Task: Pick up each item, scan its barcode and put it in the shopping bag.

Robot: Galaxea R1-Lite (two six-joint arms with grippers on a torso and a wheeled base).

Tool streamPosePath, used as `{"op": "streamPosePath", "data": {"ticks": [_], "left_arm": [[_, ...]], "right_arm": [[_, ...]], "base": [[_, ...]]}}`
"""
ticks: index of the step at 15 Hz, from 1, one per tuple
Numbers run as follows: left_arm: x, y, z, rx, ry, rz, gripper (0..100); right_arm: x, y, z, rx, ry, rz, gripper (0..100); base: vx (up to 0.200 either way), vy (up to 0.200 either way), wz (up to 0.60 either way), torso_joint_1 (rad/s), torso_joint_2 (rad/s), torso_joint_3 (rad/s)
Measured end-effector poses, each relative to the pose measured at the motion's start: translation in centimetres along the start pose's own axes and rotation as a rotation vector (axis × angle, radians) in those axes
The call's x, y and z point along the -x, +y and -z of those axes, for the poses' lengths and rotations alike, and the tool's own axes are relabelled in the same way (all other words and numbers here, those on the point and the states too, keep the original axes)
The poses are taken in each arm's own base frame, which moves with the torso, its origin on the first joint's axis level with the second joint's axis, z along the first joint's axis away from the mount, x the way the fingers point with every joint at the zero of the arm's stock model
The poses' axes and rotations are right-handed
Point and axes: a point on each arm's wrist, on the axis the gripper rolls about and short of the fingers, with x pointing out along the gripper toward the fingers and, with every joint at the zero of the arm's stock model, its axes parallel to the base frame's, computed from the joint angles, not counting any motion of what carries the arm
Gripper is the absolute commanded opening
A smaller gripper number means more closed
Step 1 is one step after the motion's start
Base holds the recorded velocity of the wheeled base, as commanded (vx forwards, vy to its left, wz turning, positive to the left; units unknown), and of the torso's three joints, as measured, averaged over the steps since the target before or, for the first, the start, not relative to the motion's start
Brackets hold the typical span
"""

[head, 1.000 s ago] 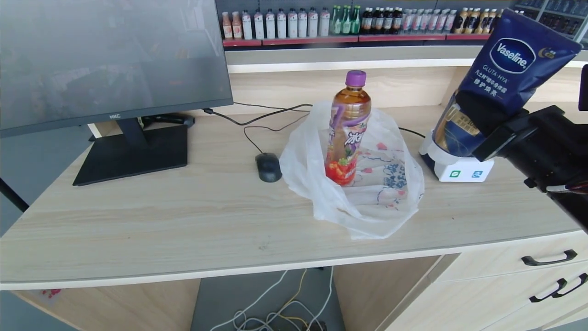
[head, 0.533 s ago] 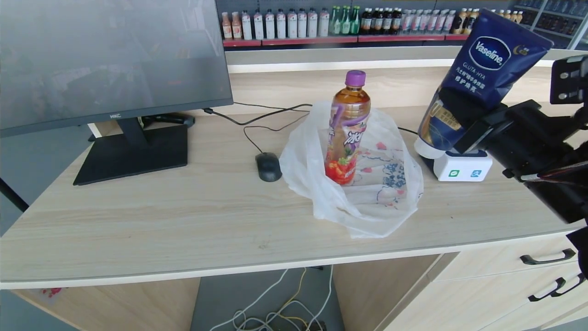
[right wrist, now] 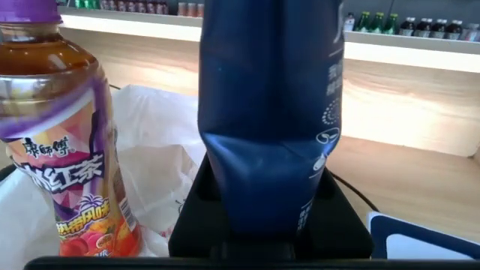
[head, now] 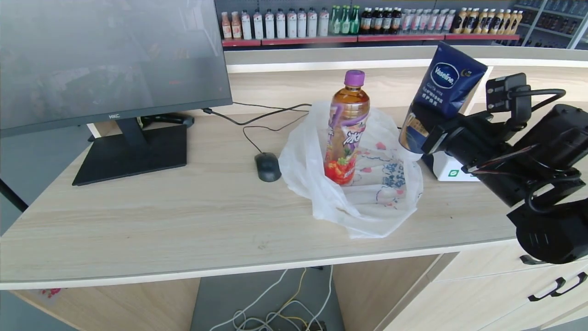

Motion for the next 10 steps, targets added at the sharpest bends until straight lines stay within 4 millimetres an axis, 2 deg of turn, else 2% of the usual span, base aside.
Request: {"op": "streamPosePath", "data": {"ticks": [4,8,10], "left_arm": [[0.0,0.0,0.0,0.000,0.000,0.000,100],[0.0,0.0,0.0,0.000,0.000,0.000,100],[0.0,0.0,0.0,0.000,0.000,0.000,100]], "right_arm": [[-1.1,-0.1,2.2,-0.004,0.040,-0.001,0],[-2.0,0.0,3.0,-0.002,0.040,-0.004,0],[-2.2,1.0,3.0,-0.010,0.036,-0.030,0]], "base": [[0.000,0.000,0.00,0.000,0.00,0.000],[0.000,0.000,0.00,0.000,0.00,0.000],[0.000,0.000,0.00,0.000,0.00,0.000]]}}
